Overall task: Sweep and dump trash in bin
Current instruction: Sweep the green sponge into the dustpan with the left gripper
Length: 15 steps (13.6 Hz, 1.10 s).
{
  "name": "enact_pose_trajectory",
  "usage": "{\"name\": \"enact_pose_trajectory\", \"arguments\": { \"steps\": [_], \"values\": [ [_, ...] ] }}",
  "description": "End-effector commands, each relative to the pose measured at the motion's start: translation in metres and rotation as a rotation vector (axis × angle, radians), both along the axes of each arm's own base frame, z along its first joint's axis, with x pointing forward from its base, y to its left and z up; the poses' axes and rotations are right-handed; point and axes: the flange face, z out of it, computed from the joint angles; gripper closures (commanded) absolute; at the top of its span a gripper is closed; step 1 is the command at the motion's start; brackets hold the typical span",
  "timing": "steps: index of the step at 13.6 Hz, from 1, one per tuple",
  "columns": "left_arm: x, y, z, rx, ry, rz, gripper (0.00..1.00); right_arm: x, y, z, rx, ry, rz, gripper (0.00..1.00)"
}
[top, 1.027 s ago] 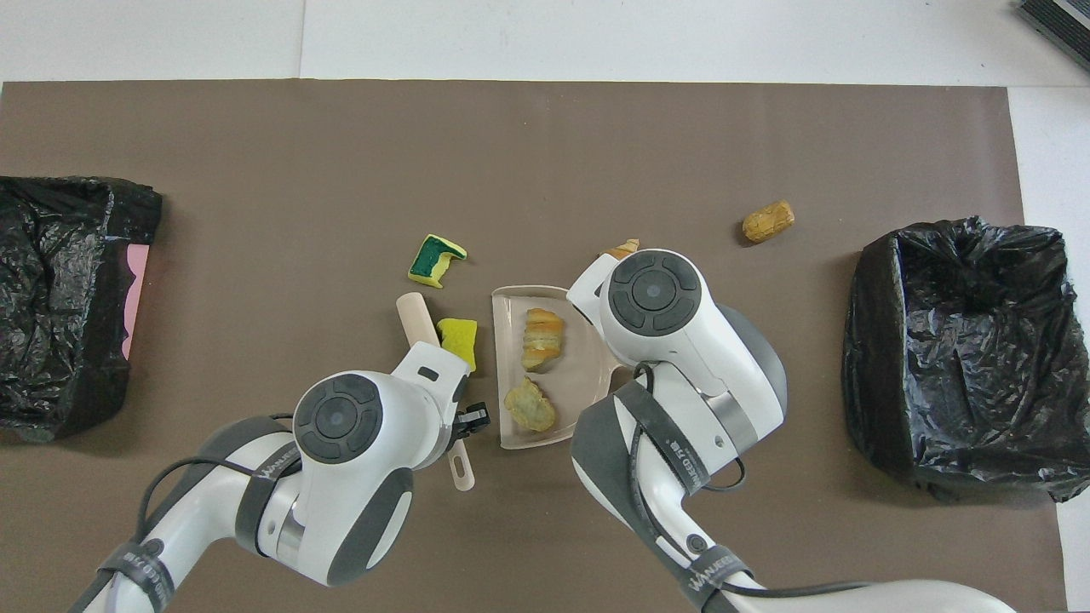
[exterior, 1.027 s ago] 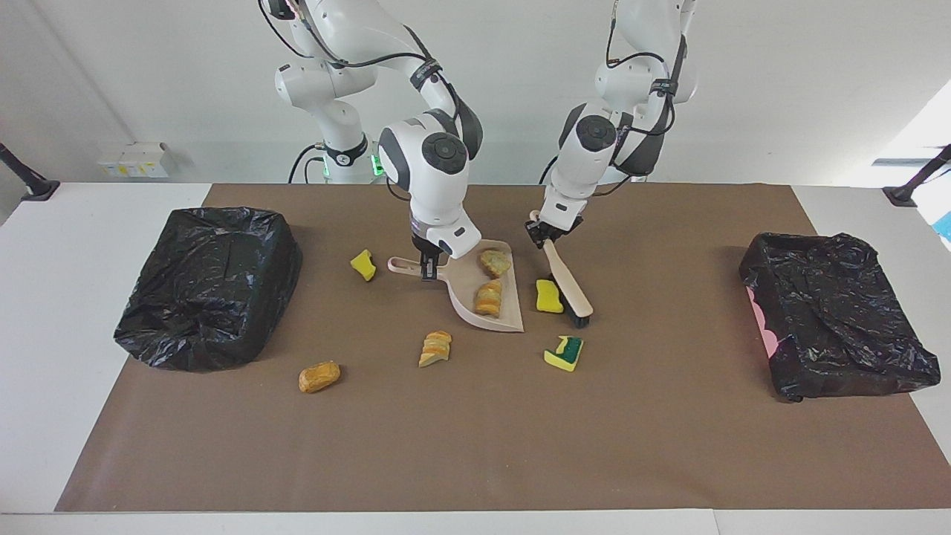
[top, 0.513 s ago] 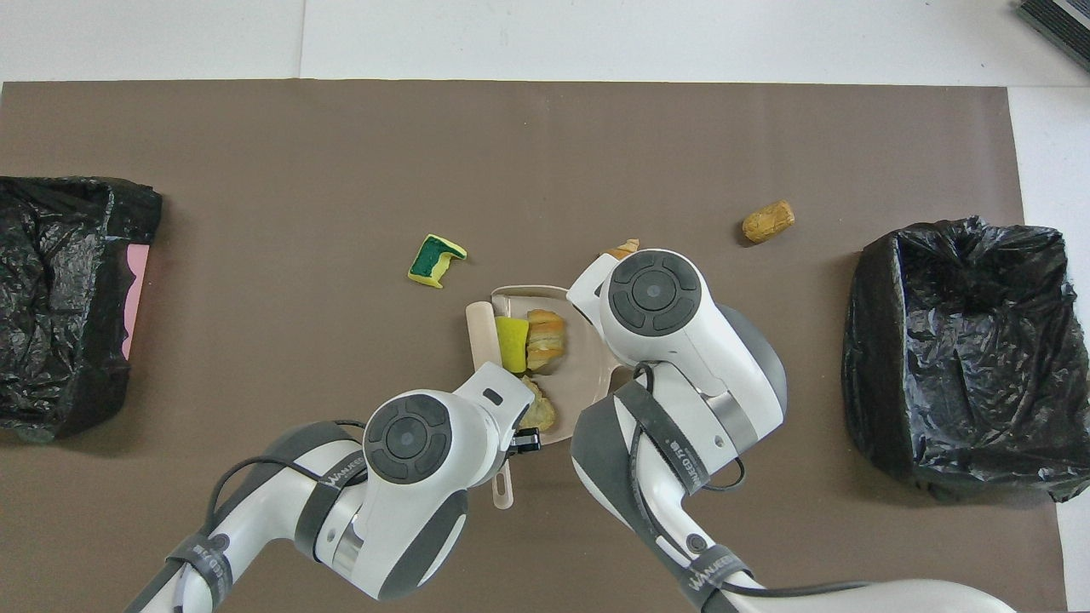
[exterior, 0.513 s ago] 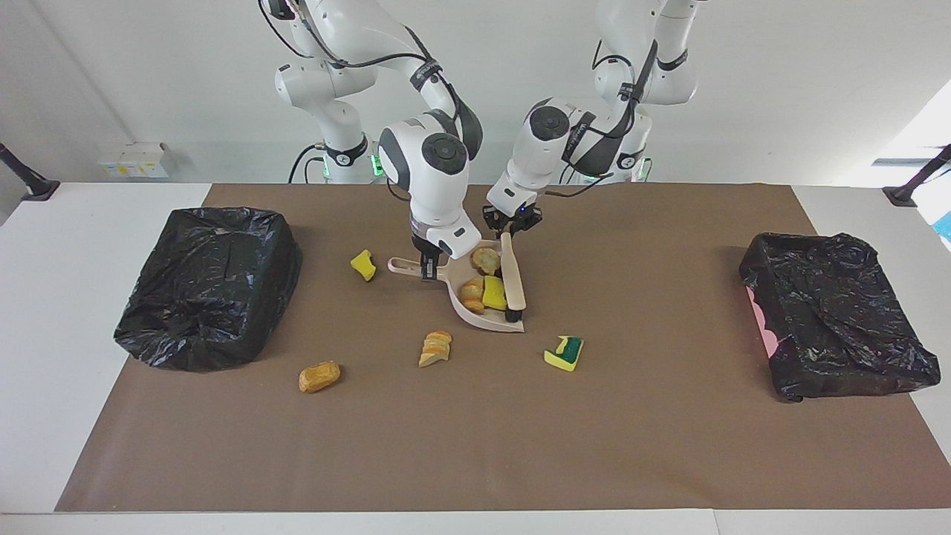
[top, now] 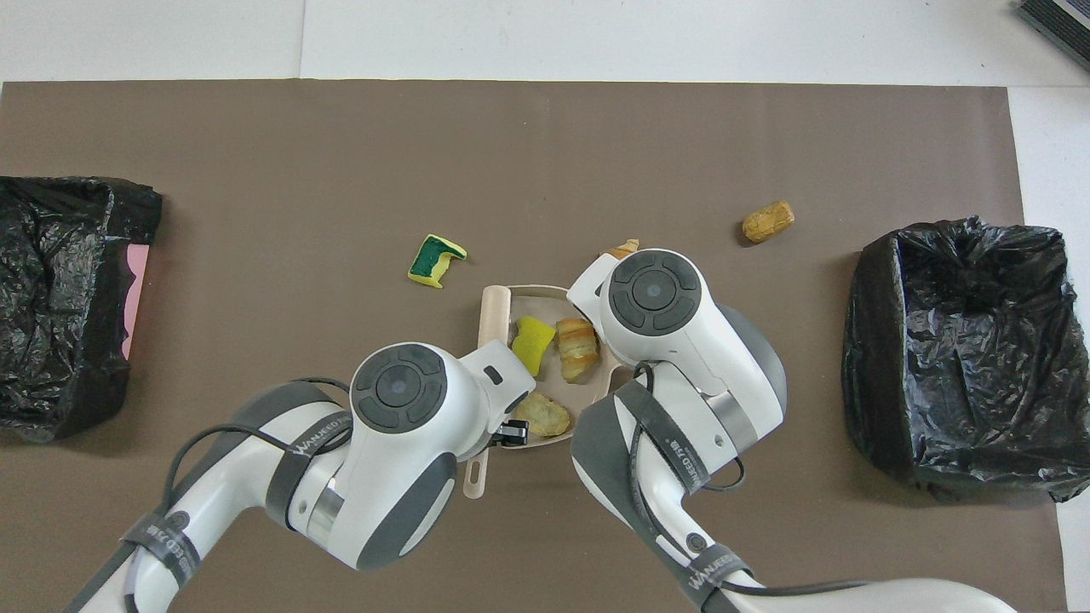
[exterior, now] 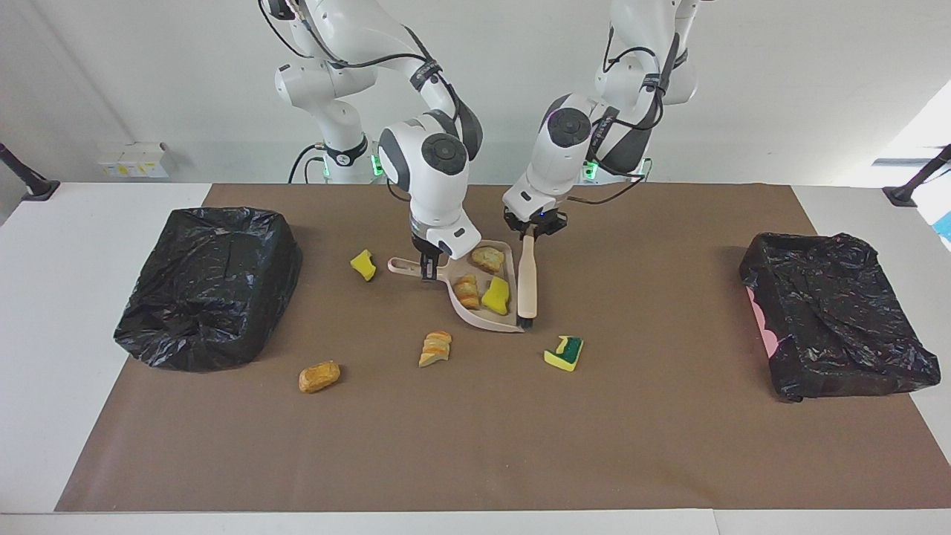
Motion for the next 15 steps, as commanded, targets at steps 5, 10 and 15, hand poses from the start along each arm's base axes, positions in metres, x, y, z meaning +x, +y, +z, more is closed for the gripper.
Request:
{"name": "enact_pose_trajectory", "arguments": {
  "steps": [5,10,15],
  "values": [
    [0.098,0.079,0.009,0.05,-0.08,-0.324,1.0,-0.001,-0.001,0.0,-0.017,-0.019,-0.077,1.0],
    [0.137,0.124,-0.008,0.14,-0.081,-0.59,1.0,-0.01,0.002,0.002,-0.05,-0.012,-0.196,1.0],
    [0.121,0.129,-0.029,0.135,-0.051,-0.69,1.0,-0.014,0.006,0.002,-0.055,-0.012,-0.208,1.0]
  ]
}}
